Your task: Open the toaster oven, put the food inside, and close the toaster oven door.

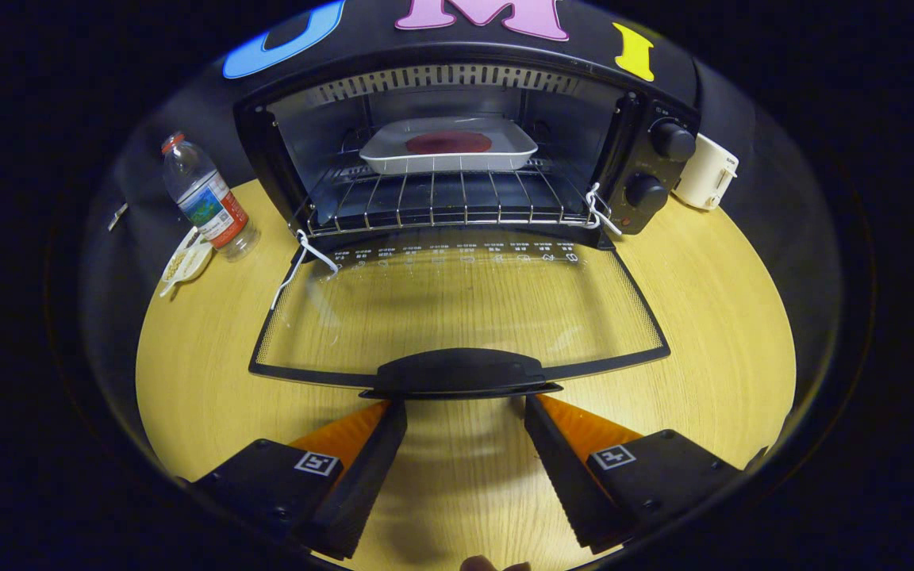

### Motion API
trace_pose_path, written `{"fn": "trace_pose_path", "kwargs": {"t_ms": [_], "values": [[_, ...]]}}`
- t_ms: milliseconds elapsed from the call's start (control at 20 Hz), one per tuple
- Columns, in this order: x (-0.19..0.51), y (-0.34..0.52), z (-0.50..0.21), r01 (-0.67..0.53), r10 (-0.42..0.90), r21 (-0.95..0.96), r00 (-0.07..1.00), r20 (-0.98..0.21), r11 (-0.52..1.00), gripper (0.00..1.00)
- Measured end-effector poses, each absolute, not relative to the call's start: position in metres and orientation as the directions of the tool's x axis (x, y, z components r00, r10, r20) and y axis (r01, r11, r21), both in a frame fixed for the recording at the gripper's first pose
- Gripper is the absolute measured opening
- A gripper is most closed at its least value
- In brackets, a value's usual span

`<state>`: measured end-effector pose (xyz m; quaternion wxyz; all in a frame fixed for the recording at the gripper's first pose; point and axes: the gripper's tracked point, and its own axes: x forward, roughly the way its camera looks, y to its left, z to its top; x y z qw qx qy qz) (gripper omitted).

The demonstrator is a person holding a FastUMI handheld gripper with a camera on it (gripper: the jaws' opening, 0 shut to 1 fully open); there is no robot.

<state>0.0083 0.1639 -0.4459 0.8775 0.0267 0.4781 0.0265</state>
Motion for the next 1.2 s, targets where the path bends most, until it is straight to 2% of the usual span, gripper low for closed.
{"fn": "trace_pose_path", "kwargs": {"t_ms": [350,600,1200], "values": [[0.009,0.161,-0.384,-0.032,0.129,0.142,0.65,-0.749,0.989,0.99],[0.034,0.15,-0.328,-0.037,0.139,0.166,0.734,-0.664,0.985,0.99],[0.032,0.101,-0.195,-0.082,0.146,0.17,0.902,-0.407,0.982,0.99]]}}
